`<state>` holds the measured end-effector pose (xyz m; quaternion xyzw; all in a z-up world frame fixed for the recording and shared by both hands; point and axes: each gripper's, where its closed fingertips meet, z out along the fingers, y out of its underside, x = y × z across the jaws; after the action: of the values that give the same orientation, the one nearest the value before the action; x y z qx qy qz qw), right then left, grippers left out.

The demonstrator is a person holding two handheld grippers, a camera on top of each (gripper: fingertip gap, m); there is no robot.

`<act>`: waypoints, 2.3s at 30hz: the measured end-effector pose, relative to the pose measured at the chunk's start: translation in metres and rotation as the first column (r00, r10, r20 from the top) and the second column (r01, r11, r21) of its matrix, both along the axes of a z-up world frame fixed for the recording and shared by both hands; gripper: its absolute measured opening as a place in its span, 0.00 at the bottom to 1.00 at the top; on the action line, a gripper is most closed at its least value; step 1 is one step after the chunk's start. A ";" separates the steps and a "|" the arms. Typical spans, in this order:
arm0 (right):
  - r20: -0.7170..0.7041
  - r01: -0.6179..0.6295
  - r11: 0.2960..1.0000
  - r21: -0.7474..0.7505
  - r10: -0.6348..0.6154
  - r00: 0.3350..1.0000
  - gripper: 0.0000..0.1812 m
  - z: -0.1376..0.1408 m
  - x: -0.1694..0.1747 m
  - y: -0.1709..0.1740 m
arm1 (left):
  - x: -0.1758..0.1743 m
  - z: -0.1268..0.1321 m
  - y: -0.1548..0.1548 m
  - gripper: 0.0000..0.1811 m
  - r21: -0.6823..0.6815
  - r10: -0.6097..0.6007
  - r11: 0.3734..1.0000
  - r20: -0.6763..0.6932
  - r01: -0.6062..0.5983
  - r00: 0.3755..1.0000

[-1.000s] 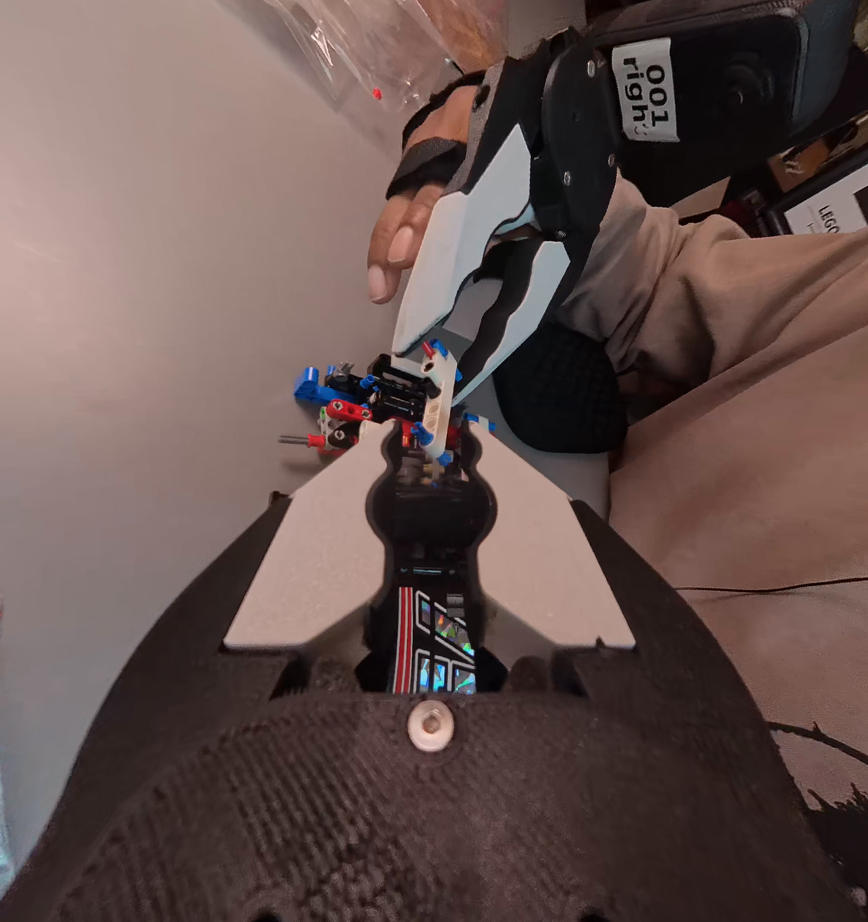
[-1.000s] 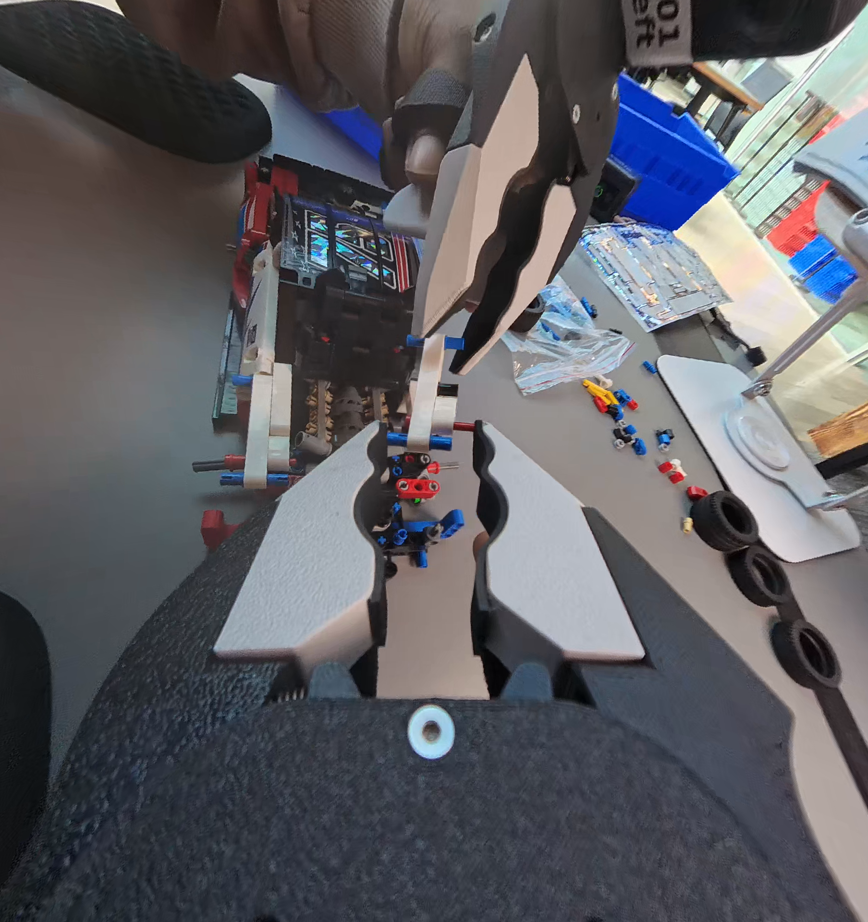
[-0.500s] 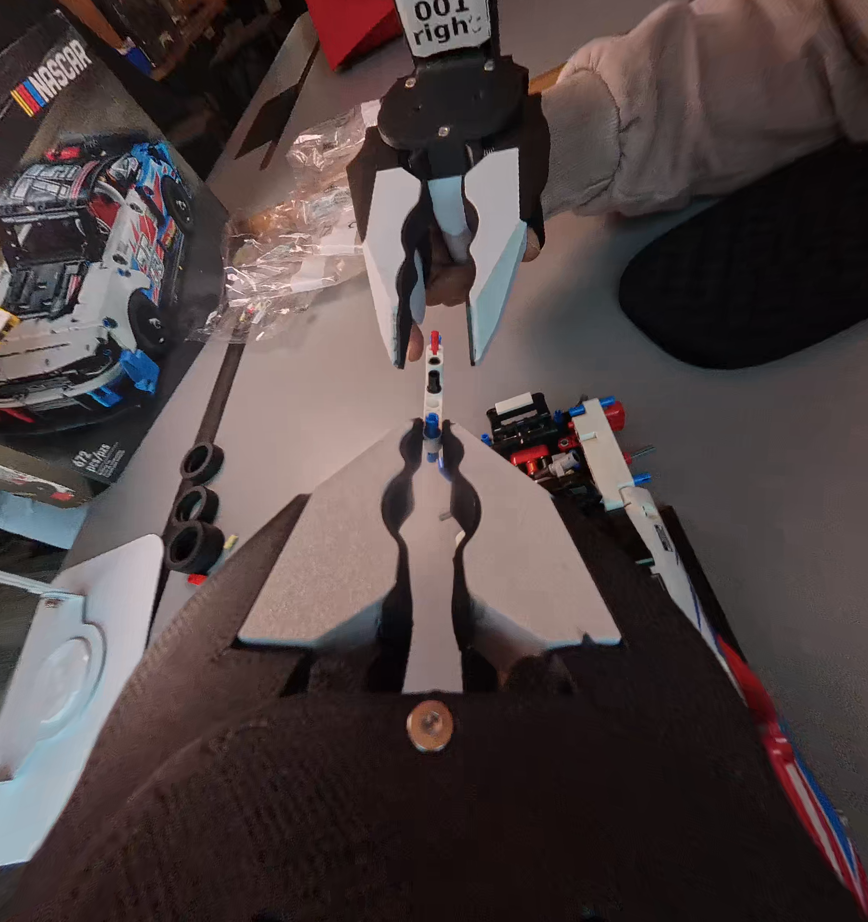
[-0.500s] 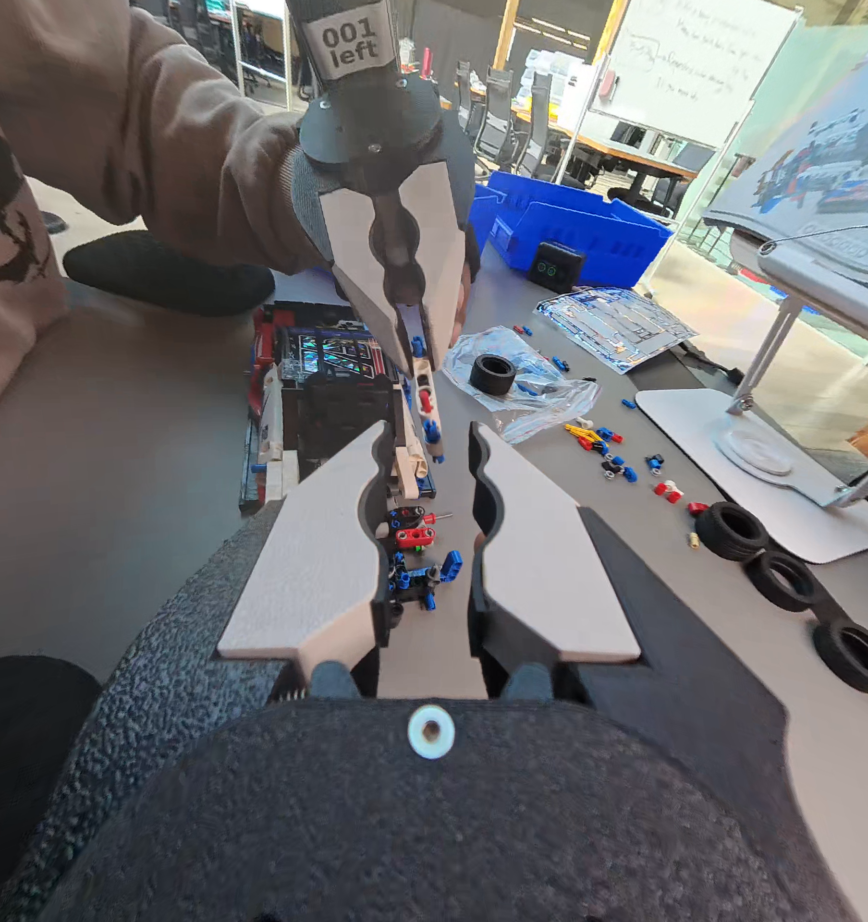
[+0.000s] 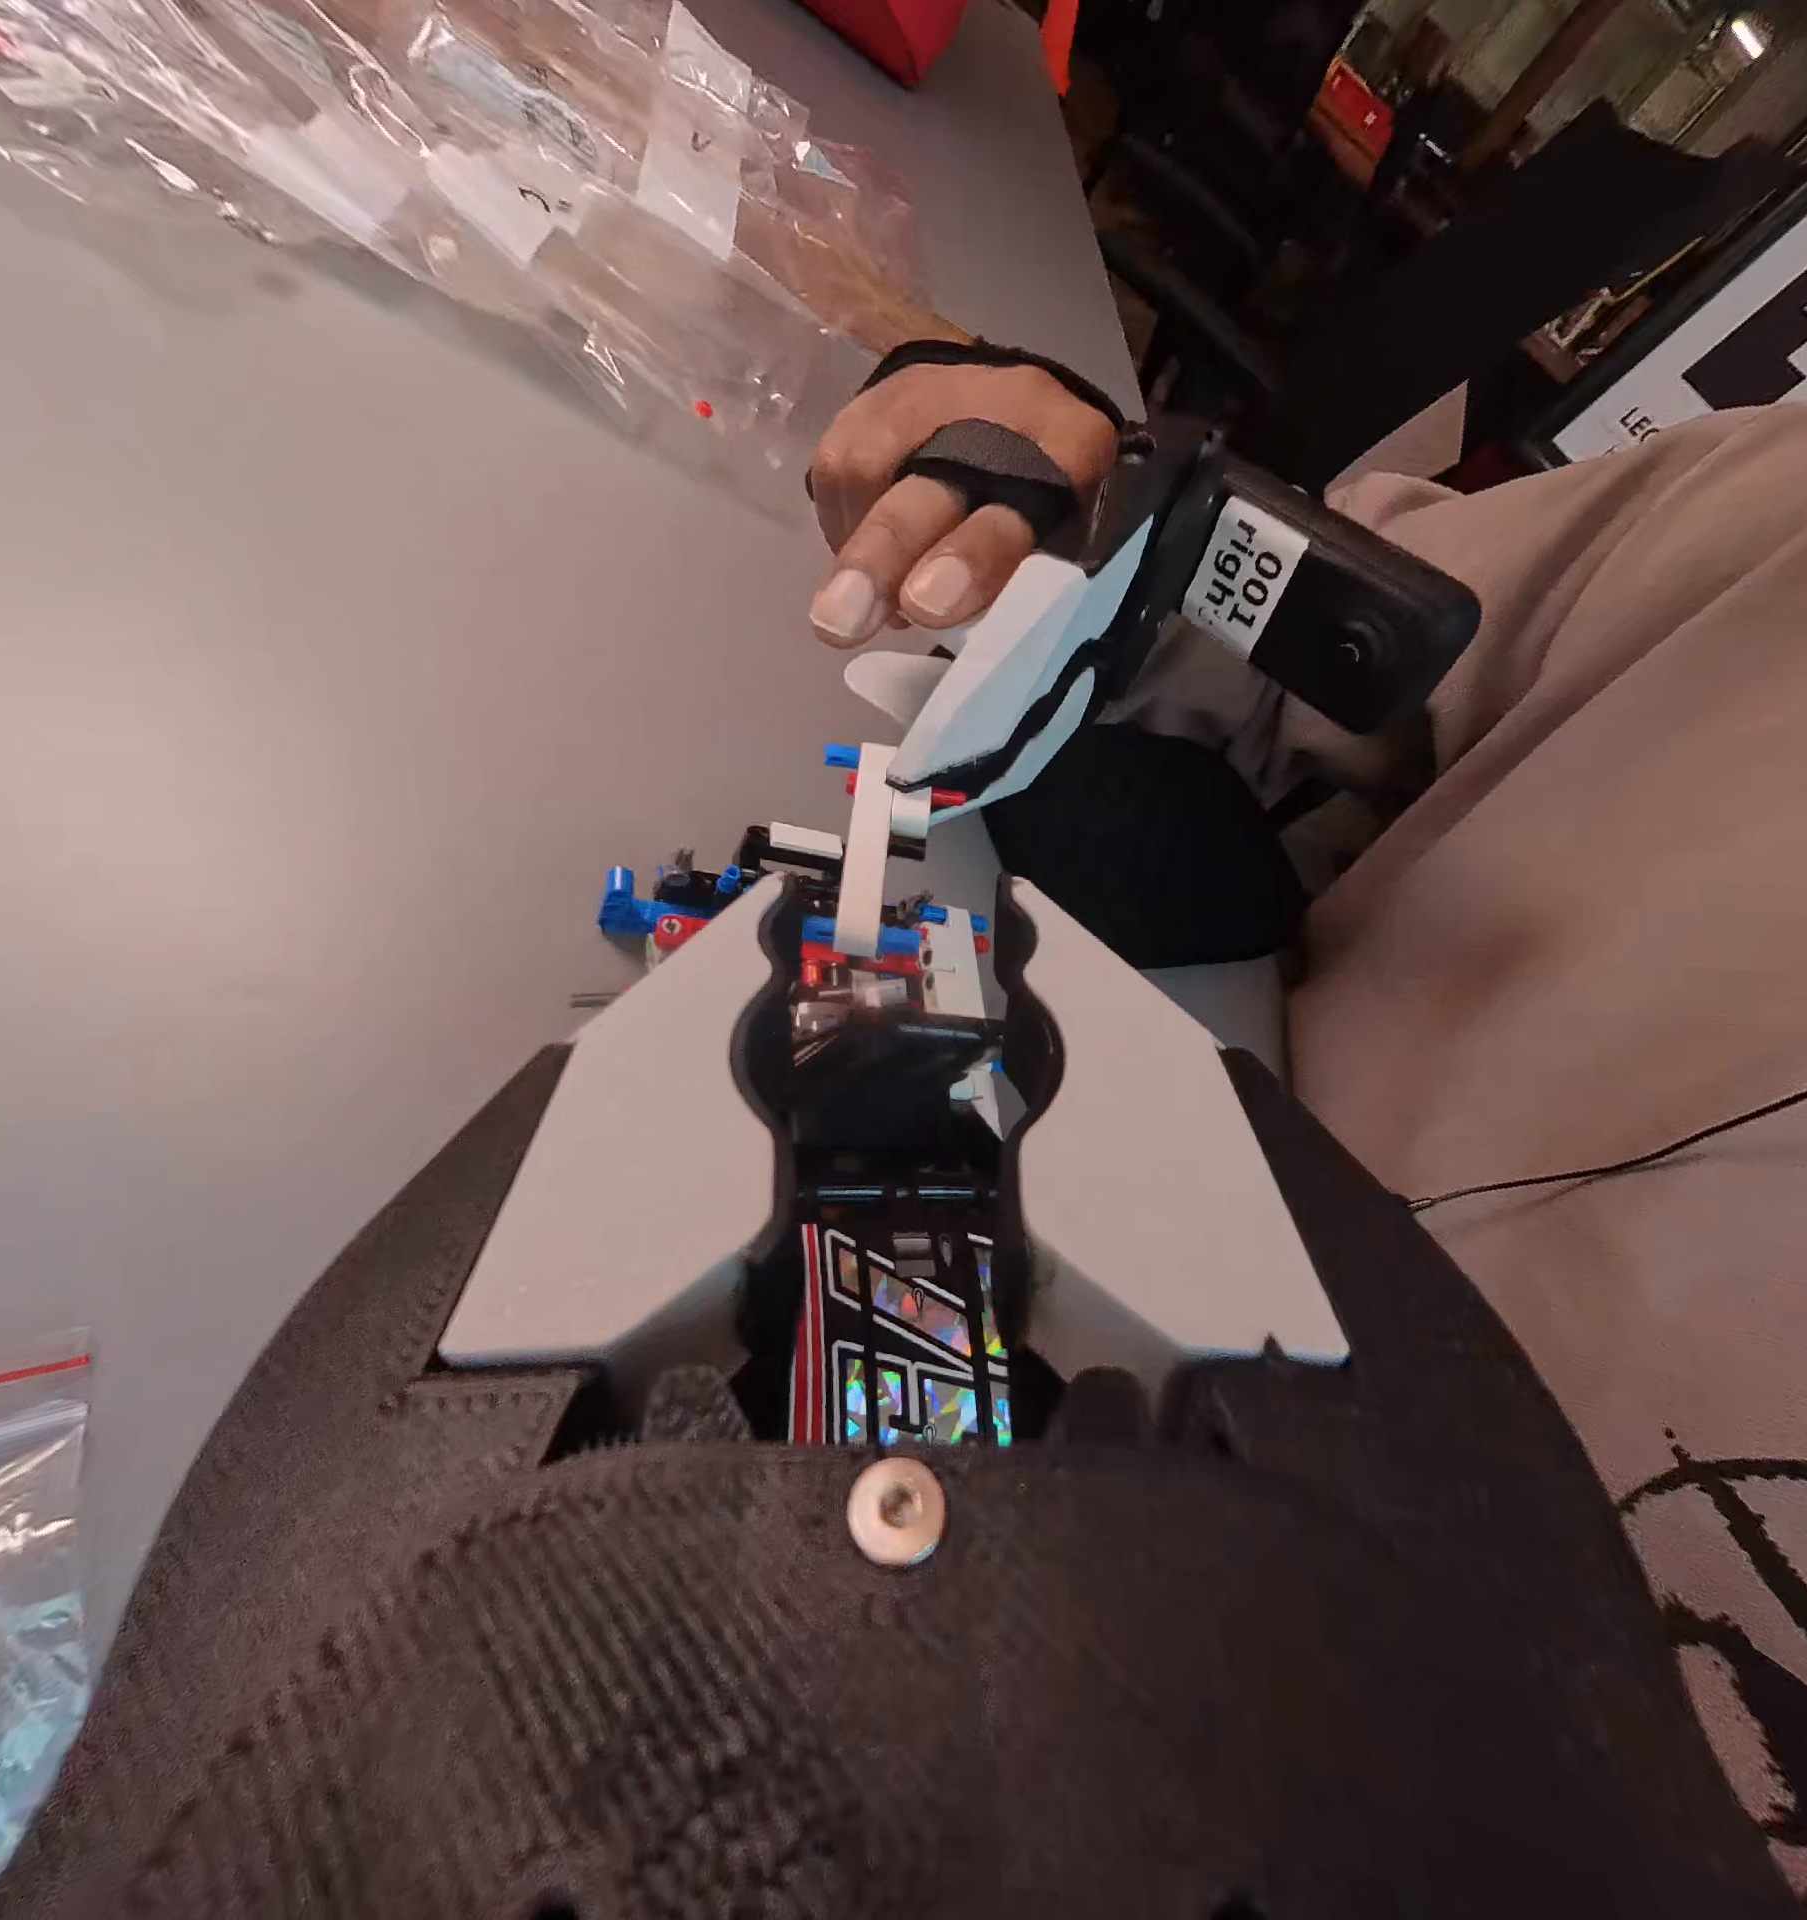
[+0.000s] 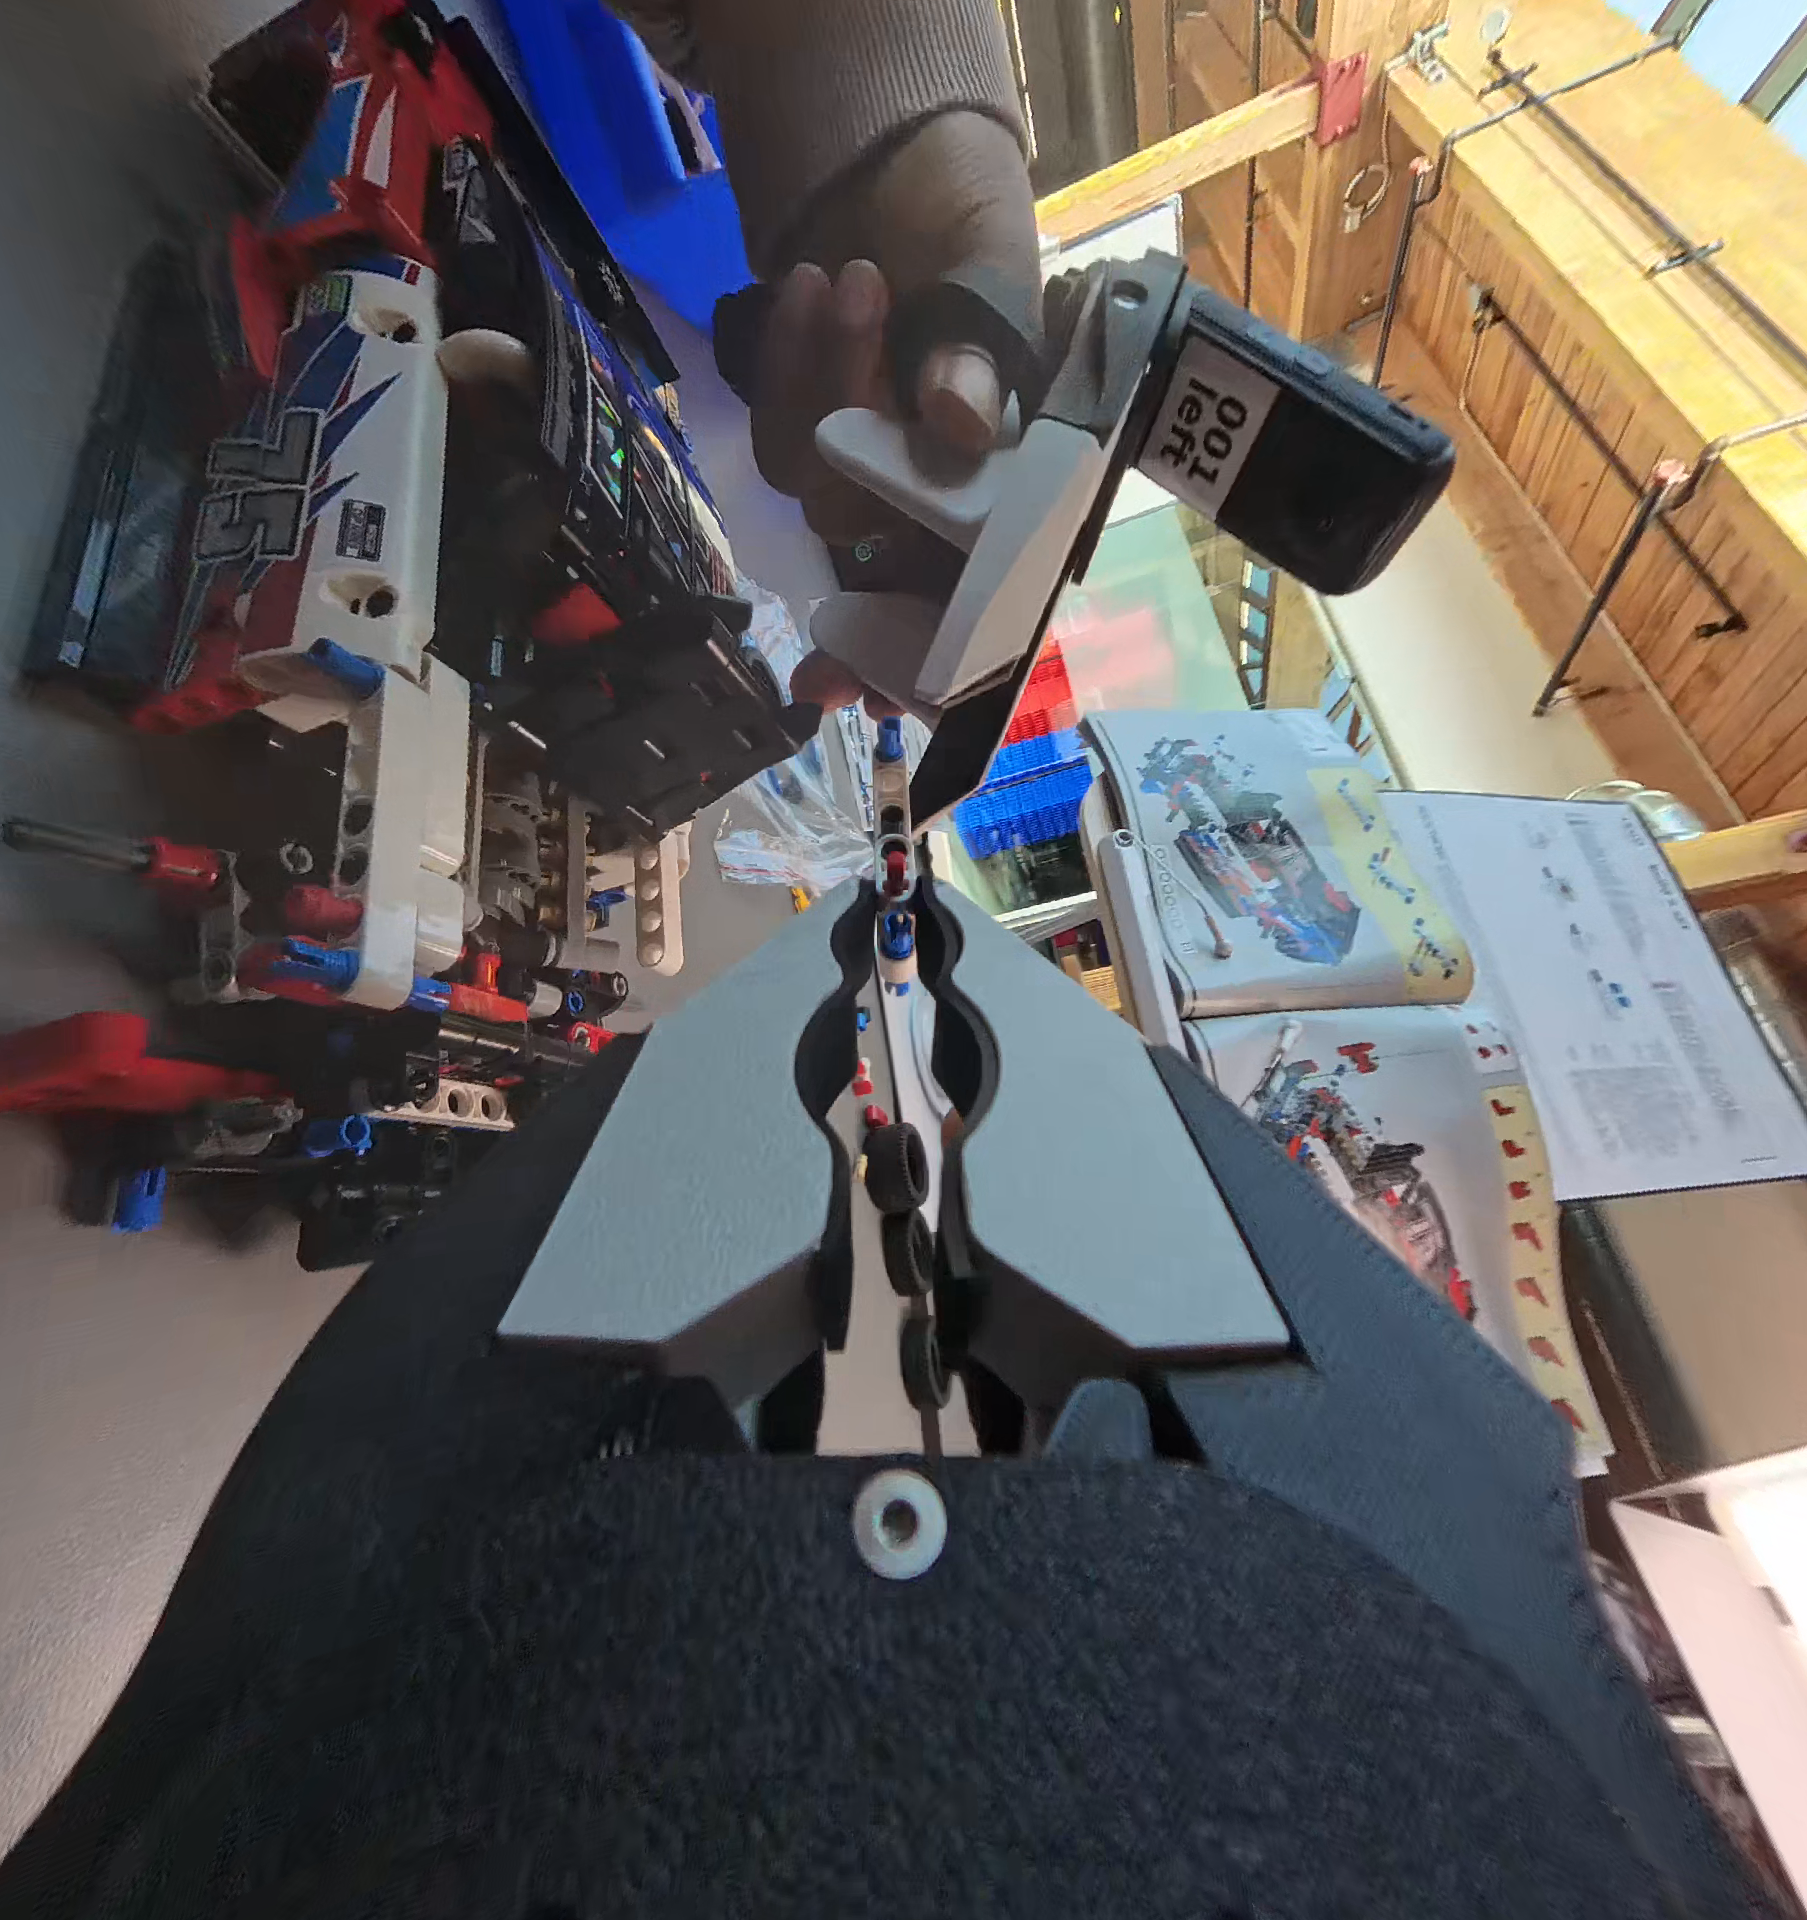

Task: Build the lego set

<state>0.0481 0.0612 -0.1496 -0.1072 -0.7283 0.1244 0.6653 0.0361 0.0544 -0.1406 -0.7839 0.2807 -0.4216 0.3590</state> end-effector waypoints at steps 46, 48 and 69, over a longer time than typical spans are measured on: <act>0.132 -0.013 0.782 -0.623 0.121 0.984 0.14 0.001 0.008 0.014 | -0.015 -0.006 0.009 0.03 -0.195 0.176 0.969 0.112 -0.152 0.978; 0.147 0.002 0.763 -0.646 0.122 0.982 0.14 -0.002 0.006 0.015 | -0.015 -0.005 0.009 0.03 -0.185 0.171 0.971 0.113 -0.149 0.979; 0.129 0.017 0.633 -0.774 0.131 0.983 0.13 -0.004 -0.015 0.023 | -0.020 -0.006 0.020 0.03 -0.182 0.169 0.975 0.224 -0.129 0.960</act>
<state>0.0329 0.0843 -0.1538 -0.3684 -0.6631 0.4349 0.4853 0.0165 0.0743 -0.1467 -0.7738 0.1397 -0.5061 0.3544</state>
